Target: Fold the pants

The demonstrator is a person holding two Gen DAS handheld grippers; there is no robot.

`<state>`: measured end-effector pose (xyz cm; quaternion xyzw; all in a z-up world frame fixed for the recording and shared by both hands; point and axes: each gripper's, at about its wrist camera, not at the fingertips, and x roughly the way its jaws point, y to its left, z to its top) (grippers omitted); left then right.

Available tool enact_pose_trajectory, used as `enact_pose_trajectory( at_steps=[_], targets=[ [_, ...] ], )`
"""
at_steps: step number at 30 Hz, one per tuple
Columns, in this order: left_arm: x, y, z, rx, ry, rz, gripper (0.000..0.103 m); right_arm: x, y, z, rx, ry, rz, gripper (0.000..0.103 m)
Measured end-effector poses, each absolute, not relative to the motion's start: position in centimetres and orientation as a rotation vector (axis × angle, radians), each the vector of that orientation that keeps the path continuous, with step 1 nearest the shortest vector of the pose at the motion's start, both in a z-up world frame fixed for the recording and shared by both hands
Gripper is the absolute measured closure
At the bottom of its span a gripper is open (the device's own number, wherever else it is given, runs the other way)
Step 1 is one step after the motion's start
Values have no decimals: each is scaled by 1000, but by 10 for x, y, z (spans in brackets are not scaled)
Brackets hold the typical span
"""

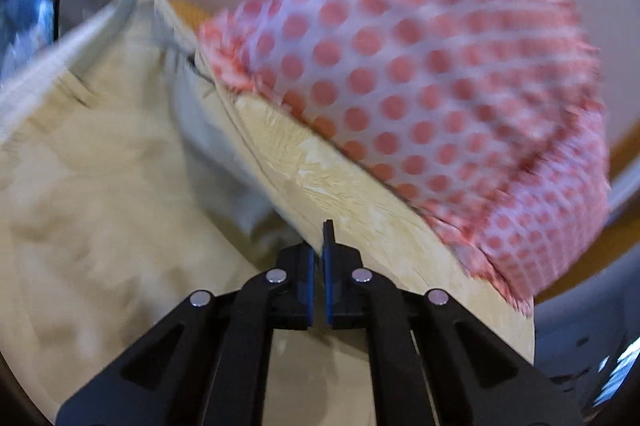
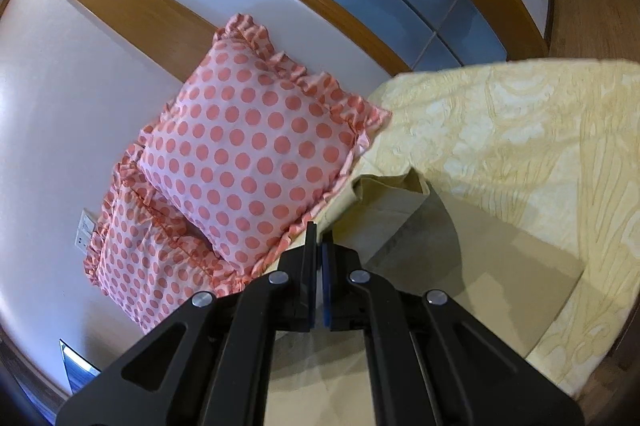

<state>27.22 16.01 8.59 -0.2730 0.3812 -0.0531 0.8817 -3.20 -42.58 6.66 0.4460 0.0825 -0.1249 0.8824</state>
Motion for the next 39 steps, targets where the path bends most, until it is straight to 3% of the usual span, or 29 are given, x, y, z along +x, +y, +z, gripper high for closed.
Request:
enact_pose_trajectory(
  at_steps=[5,12,25,31,34,37,38,39],
  targets=[
    [143,164,121,-446,637,-94,98,-54,-429,75,882,153,-277,101],
    [39,157,76,-378,664,-1,98,-59,-438,36,934,274,-313,101],
    [-4,149,32,-364,673,15,98,-81,-442,13,962,327,-377,101],
    [-9,153,26,-361,672,-9,93,-88,-440,1,970,362,-414,101],
    [-14,154,27,-351,662,-15,86,-92,-439,-4,974,378,-432,101],
    [-24,157,33,-322,642,-34,70,-91,-439,-5,946,414,-446,99],
    [-30,157,37,-306,632,-49,62,-92,-438,-3,929,436,-472,91],
    [-35,157,41,-284,624,-43,44,-93,-438,-2,928,441,-489,82]
  ],
)
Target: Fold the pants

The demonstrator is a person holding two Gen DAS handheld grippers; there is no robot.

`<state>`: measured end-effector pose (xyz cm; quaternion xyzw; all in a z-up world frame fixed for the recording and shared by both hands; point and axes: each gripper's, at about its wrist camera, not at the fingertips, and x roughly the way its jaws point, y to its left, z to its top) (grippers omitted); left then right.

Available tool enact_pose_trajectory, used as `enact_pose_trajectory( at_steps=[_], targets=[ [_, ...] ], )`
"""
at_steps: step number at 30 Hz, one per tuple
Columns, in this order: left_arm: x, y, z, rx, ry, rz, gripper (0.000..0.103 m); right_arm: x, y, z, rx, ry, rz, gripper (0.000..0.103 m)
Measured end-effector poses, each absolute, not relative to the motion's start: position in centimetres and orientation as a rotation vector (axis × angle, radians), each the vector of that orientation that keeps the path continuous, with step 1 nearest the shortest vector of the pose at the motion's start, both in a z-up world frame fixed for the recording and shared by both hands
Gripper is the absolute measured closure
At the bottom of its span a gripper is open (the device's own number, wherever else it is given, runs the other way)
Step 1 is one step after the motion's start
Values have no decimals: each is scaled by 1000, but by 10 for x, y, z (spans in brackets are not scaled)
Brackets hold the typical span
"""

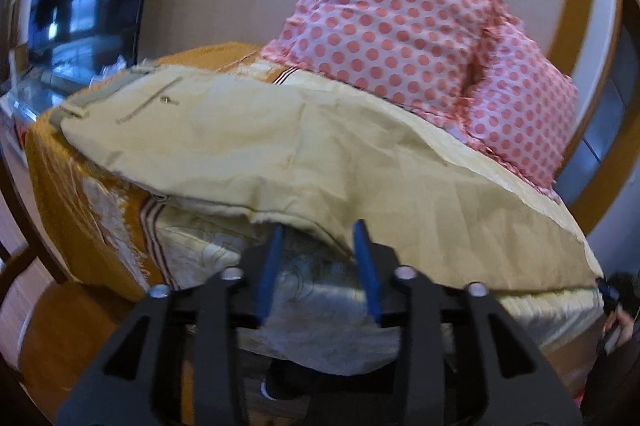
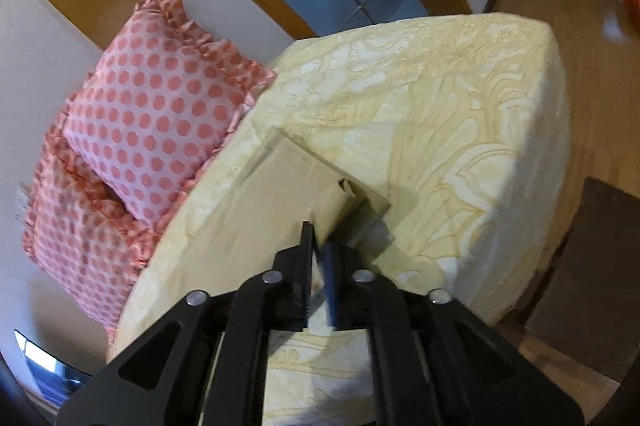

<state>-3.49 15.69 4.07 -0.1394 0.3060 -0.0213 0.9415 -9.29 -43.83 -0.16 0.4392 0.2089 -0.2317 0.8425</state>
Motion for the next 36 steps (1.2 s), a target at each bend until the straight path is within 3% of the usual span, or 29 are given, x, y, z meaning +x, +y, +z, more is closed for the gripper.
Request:
enact_pose_trajectory(
  at_steps=[2,7,17,19,20,21,22,31,36],
  targets=[
    [-51,159,52,-223,581,2,29,-101,-441,7,916,416,-538,68],
    [-68,168,75,-200,524,44,24,-84,-454,47,726,418,-585,44],
    [-16,109,81,-111,553,-84,19,55,-489,35,515,758,-404,42],
    [-7,98,78,-99,568,-106,19,63,-492,27,528,782,-369,44],
    [-3,93,77,-90,573,-114,19,64,-491,25,525,783,-355,52],
    [-2,90,76,-81,576,-118,19,63,-489,26,510,774,-342,77],
    [2,84,75,-64,580,-124,18,64,-485,27,487,765,-327,83],
    [26,61,69,-19,589,-155,17,56,-479,65,382,599,-324,87],
    [36,59,58,-37,613,-156,17,96,-483,36,323,768,-382,86]
  ],
)
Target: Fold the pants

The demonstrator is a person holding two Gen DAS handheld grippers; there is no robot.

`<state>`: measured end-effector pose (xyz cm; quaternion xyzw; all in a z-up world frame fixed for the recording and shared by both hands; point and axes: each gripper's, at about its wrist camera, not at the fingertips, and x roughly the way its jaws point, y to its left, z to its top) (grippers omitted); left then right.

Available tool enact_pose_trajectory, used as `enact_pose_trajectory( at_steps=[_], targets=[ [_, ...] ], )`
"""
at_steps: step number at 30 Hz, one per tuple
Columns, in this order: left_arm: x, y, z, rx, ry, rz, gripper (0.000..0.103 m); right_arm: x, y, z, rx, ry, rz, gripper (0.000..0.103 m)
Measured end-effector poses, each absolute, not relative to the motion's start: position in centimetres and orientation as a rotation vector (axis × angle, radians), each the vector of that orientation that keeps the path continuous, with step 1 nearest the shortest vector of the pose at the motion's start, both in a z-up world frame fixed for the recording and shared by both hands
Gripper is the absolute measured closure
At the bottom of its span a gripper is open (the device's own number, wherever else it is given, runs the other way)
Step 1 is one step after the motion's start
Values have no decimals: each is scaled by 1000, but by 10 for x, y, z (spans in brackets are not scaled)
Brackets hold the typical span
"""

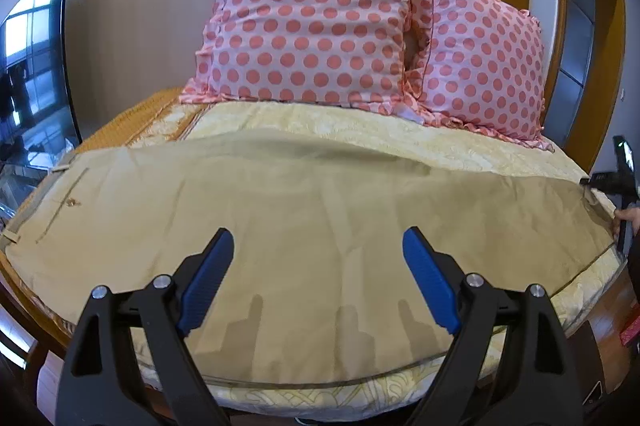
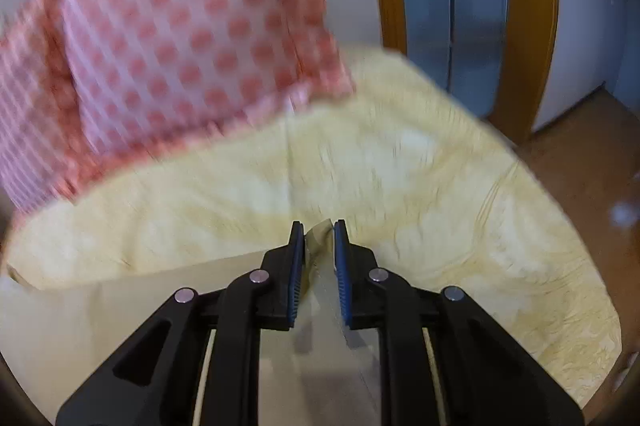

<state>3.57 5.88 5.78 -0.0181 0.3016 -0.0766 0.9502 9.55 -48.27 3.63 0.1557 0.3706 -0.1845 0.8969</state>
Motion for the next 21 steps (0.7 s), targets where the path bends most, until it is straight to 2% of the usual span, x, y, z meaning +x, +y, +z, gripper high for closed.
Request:
enact_pose_trajectory(
  at_steps=[2,5,6,14,21],
  targets=[
    [35,62,54,-35,620,-154,17,92,-480,33,314,792,-406,84],
    [31,67,50,-30,613,-152,15,50,-479,51,390,707,-453,51],
    [30,69,48,-28,608,-151,14,37,-478,55,411,678,-461,49],
    [29,78,41,-45,608,-175,14,-86,-454,37,681,535,-547,50],
    [25,90,39,-77,597,-173,13,-86,-445,11,815,521,-538,51]
  ],
)
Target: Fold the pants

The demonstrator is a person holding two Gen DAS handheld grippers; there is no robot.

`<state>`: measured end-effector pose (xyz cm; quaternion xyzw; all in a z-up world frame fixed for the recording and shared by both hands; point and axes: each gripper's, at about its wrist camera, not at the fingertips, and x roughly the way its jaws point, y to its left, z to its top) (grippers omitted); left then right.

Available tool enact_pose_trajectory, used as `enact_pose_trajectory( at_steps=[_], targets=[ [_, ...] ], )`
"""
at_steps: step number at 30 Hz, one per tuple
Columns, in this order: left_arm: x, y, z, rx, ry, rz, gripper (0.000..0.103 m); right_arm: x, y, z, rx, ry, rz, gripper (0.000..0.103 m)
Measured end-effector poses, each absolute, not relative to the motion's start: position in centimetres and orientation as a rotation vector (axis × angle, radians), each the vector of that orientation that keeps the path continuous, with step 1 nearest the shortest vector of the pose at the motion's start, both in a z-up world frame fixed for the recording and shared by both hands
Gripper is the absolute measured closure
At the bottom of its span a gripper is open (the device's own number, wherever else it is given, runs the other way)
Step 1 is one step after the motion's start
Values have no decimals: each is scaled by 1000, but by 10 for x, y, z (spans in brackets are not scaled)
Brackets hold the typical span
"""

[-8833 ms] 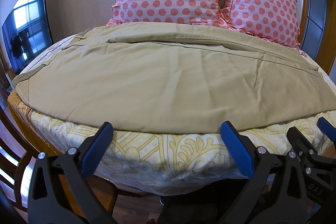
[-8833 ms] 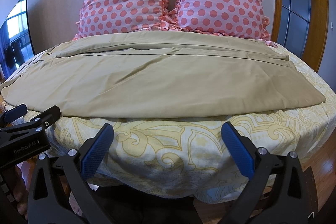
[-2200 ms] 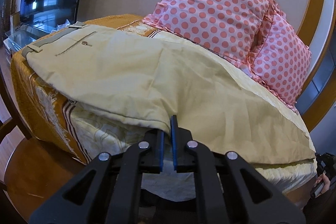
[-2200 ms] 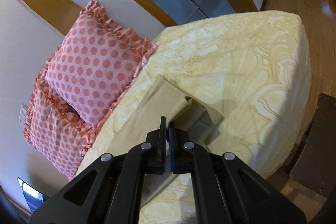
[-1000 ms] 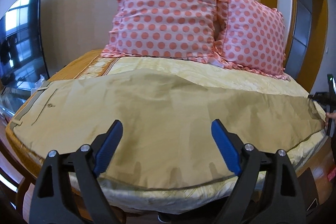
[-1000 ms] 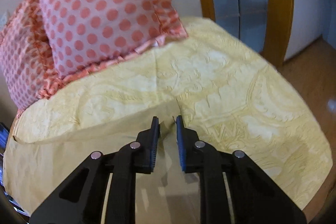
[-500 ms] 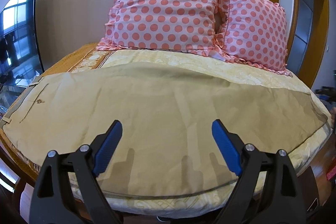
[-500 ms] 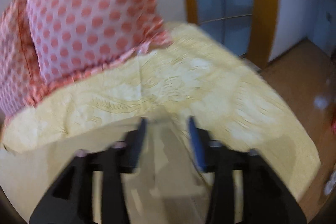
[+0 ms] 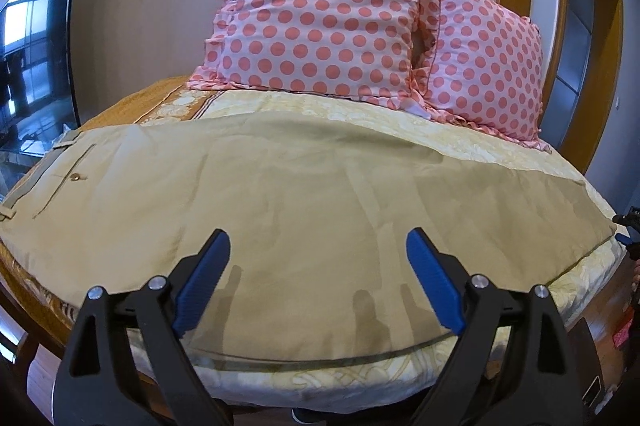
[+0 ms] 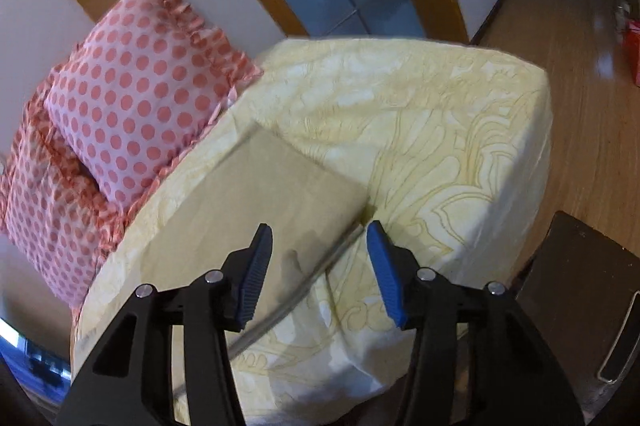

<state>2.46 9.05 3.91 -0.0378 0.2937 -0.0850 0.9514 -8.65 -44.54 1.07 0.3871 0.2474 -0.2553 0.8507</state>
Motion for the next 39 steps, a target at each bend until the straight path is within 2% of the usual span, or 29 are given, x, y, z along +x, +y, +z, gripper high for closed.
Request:
enact_pose_trajectory(
  at_steps=[4,6,8,10,11,12,19,26,29,32,36,37,39],
  targets=[
    [26,97,36,-97,602,-169,12,-86,-438,3,899,453,-455,52],
    [27,98,34,-106,607,-167,12,-83,-433,-2,958,422,-368,60],
    [28,100,34,-117,610,-164,12,-82,-429,-5,965,387,-347,63],
    [28,104,34,-129,607,-161,12,-85,-427,-8,941,371,-386,75],
    [28,106,35,-137,605,-158,12,-87,-428,-9,934,372,-407,93],
    [27,109,36,-146,602,-155,12,-88,-430,-9,922,364,-412,100],
    [22,146,43,-243,566,-78,12,-54,-392,45,735,309,-267,100],
    [16,177,45,-325,555,-3,12,40,-245,107,570,339,220,100],
    [11,186,47,-338,544,26,12,69,-159,102,485,436,441,100],
    [5,195,47,-331,540,55,12,83,-85,71,341,582,566,100],
    [-2,212,48,-343,526,96,12,81,-38,35,186,735,636,98],
    [-3,216,48,-347,521,106,12,77,-33,32,143,755,641,96],
    [-5,227,48,-358,512,136,12,68,-28,33,81,791,670,83]
  ],
)
